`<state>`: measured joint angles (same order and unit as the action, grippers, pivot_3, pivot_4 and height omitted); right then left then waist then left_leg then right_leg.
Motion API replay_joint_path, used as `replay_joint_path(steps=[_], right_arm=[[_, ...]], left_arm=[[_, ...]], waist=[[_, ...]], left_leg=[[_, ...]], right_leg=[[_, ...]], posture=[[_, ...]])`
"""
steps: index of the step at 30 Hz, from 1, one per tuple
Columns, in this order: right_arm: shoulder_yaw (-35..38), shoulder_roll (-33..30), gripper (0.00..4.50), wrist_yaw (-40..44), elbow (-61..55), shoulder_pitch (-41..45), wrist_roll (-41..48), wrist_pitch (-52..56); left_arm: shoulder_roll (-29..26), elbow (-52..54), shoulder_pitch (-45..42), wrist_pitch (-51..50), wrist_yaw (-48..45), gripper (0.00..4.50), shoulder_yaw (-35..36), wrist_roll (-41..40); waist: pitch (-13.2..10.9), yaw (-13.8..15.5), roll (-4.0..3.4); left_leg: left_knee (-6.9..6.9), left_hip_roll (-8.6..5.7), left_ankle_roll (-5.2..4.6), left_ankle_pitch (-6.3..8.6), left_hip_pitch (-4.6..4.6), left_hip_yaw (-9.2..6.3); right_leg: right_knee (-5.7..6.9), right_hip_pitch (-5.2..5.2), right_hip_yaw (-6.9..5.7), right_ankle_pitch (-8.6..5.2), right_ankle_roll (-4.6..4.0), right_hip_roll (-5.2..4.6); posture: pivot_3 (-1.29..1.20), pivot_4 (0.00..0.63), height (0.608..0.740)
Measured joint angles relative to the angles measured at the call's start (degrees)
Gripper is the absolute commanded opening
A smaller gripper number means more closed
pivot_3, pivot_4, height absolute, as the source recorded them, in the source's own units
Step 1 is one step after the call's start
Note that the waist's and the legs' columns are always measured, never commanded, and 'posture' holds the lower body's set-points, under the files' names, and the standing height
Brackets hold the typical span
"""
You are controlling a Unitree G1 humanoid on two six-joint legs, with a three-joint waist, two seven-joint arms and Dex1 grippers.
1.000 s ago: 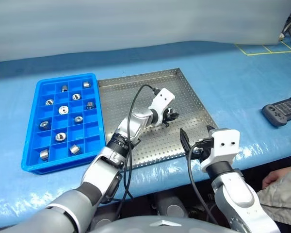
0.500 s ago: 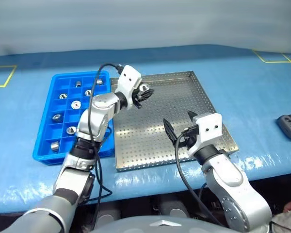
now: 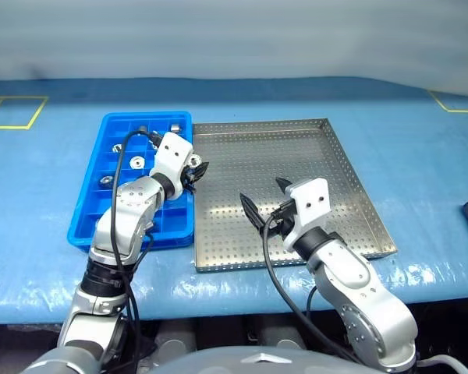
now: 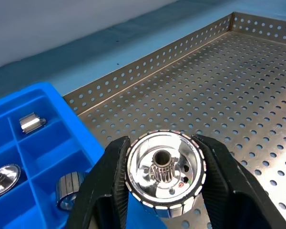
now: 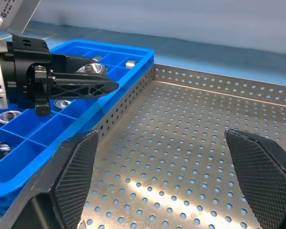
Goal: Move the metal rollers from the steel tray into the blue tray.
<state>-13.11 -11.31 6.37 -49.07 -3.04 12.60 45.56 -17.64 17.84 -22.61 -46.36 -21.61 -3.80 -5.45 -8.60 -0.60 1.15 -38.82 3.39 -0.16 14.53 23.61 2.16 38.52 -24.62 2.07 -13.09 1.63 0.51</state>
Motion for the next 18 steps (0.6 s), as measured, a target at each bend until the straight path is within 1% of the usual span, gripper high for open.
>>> replay_joint_path(steps=[7,12,18], right_arm=[[0.1,0.0,4.50,0.5,0.4,-0.7,0.2,0.0],[0.1,-0.2,4.50,1.3,1.1,-0.6,0.4,0.0],[0.2,-0.5,4.50,1.8,1.1,-0.5,0.5,0.0]], left_arm=[[0.6,4.7,4.0,-4.8,3.8,1.75,4.1,-0.4],[0.5,6.4,7.3,-7.2,4.4,1.75,4.1,-1.5],[0.7,7.2,8.6,-9.1,6.8,1.75,3.9,-1.4]], waist=[[0.0,0.0,0.00],[0.0,0.2,0.01],[0.0,0.3,0.01]], left_leg=[[0.00,0.03,0.00,0.00,0.00,-0.02],[-0.01,0.01,0.00,0.00,0.00,-0.01],[-0.01,0.01,0.00,0.00,0.00,-0.01]], right_leg=[[0.00,0.00,-0.02,0.00,-0.01,0.01],[0.00,0.01,-0.02,0.00,0.00,-0.01],[0.00,0.01,-0.02,0.00,-0.01,0.00]], posture=[[0.08,0.150,0.740],[0.08,0.150,0.740],[0.08,0.150,0.740]])
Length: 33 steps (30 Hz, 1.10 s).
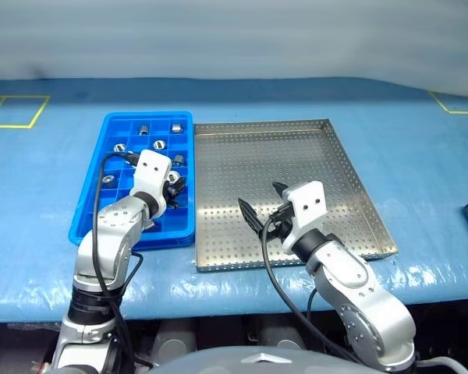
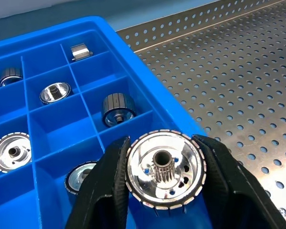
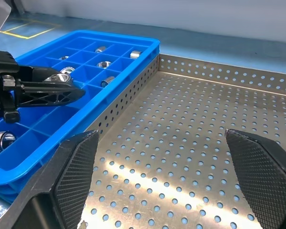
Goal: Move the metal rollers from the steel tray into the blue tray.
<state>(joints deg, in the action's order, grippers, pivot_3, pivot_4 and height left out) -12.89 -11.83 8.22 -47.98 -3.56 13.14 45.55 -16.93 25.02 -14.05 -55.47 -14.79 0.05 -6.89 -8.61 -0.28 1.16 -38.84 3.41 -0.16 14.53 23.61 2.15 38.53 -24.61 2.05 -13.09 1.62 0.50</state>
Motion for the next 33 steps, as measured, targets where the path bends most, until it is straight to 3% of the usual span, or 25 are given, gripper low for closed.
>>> replay_joint_path(steps=[9,16,18,24,33], right_arm=[[0.0,0.0,4.50,0.1,0.0,-0.2,0.0,0.0],[0.2,0.1,4.50,-0.6,-0.1,-1.1,-0.1,0.0],[0.5,0.2,4.50,-0.8,-0.1,-1.5,-0.1,0.0],[0.8,0.0,4.50,-0.9,-0.7,-2.4,-0.1,-0.1],[5.8,-2.8,4.50,0.2,-2.7,-4.7,0.8,0.0]], left_arm=[[2.0,0.0,2.6,-2.0,3.5,1.75,-0.1,-0.2],[2.2,-0.2,2.6,-1.7,3.5,4.04,0.5,-0.8],[2.2,-0.4,2.6,-1.7,3.5,4.47,1.1,-0.9],[1.8,-0.6,1.5,-1.8,1.7,4.47,2.8,-2.8],[-4.0,-0.5,-1.0,4.9,-6.6,4.47,3.3,-5.9]], waist=[[0.0,0.1,0.01],[0.0,0.0,0.01],[0.0,0.1,0.02],[0.0,0.2,0.02],[0.0,-0.3,0.02]], left_leg=[[0.00,0.00,0.00,0.00,-0.02,-0.01],[0.00,0.00,0.00,0.00,-0.02,0.00],[0.00,-0.01,0.00,0.00,-0.01,0.00],[0.00,-0.02,0.00,0.00,0.00,0.00],[0.00,0.00,-0.01,0.01,-0.02,0.04]], right_leg=[[0.01,0.02,-0.01,-0.01,-0.02,0.00],[0.01,0.02,-0.01,-0.13,-0.22,-0.01],[0.01,0.02,-0.01,-0.13,-0.22,-0.02],[-0.01,0.01,-0.02,-0.13,-0.23,-0.05],[-0.03,0.01,0.01,-0.15,-0.27,-0.03]], posture=[[0.07,0.150,0.740],[0.06,0.150,0.740],[0.05,0.150,0.740],[0.04,0.150,0.740],[0.03,0.150,0.740]])
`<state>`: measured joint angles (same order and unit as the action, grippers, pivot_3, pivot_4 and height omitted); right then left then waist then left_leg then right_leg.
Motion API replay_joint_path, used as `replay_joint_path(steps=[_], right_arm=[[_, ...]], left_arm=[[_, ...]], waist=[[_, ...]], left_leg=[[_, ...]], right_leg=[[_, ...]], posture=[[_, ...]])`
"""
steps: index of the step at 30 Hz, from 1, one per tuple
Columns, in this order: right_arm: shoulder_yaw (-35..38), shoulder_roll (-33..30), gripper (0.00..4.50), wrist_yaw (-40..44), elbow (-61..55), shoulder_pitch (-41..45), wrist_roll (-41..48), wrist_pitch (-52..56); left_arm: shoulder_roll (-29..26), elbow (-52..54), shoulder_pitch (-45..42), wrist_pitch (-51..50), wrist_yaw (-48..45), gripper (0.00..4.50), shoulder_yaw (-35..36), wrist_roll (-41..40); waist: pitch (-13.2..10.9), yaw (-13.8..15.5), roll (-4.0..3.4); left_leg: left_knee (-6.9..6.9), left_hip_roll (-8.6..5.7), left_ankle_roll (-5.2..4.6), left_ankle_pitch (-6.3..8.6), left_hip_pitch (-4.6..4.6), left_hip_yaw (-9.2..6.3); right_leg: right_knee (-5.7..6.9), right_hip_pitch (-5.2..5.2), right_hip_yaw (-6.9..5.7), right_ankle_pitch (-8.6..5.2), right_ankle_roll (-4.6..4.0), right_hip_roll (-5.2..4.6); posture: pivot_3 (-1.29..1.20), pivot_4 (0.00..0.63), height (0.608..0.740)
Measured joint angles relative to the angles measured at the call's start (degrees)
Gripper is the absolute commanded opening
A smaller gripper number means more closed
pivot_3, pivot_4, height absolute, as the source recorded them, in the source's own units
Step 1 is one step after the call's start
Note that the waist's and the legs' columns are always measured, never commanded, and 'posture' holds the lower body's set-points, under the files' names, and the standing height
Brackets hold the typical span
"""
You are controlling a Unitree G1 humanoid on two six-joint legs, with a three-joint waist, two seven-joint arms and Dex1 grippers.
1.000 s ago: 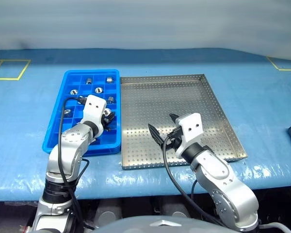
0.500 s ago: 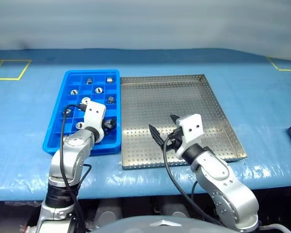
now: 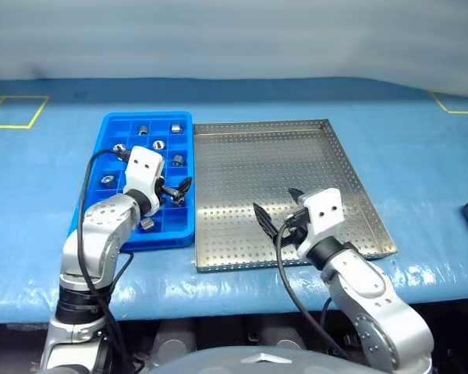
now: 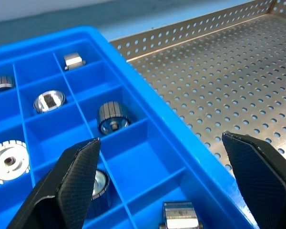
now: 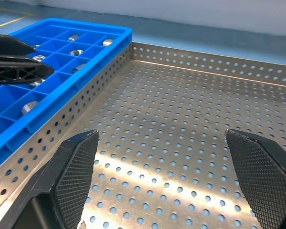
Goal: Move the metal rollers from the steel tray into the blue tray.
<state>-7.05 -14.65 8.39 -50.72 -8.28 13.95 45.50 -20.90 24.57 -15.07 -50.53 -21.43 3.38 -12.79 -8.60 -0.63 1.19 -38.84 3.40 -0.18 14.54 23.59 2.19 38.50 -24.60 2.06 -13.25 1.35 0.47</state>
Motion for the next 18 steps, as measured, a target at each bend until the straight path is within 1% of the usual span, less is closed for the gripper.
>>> replay_joint_path(steps=[5,9,13,18], right_arm=[[3.7,-3.0,4.50,1.8,-0.4,-1.4,0.6,0.0],[5.3,-8.1,4.50,6.8,-0.7,-3.3,2.6,0.0],[5.5,-9.7,4.50,9.5,-0.7,-3.8,4.6,0.0],[5.7,-9.8,4.50,10.1,-0.6,-3.8,4.8,0.0]], left_arm=[[-2.0,-1.4,0.2,5.9,-2.7,4.47,0.4,-0.3],[-6.2,-1.5,3.7,14.1,-10.5,4.47,-1.2,-1.5],[-7.3,-2.4,6.9,15.9,-15.0,4.47,-3.0,-3.2],[-7.4,-2.6,7.3,15.9,-15.4,4.47,-3.5,-3.7]], waist=[[0.0,0.0,0.00],[0.0,0.0,-0.01],[0.0,0.0,0.00],[0.0,0.0,0.01]], left_leg=[[0.00,0.01,0.00,0.00,0.01,0.00],[0.02,0.02,-0.04,0.03,-0.01,0.10],[0.00,0.06,-0.04,0.03,-0.03,0.13],[-0.02,0.06,-0.05,0.03,-0.02,0.16]], right_leg=[[0.00,-0.01,0.00,-0.01,-0.02,0.02],[-0.01,-0.02,0.06,-0.04,-0.06,0.00],[0.00,-0.02,0.06,-0.05,-0.08,0.01],[0.00,-0.01,0.07,-0.05,-0.07,0.00]], posture=[[0.03,0.150,0.740],[0.03,0.150,0.740],[0.03,0.150,0.740],[0.03,0.150,0.740]])
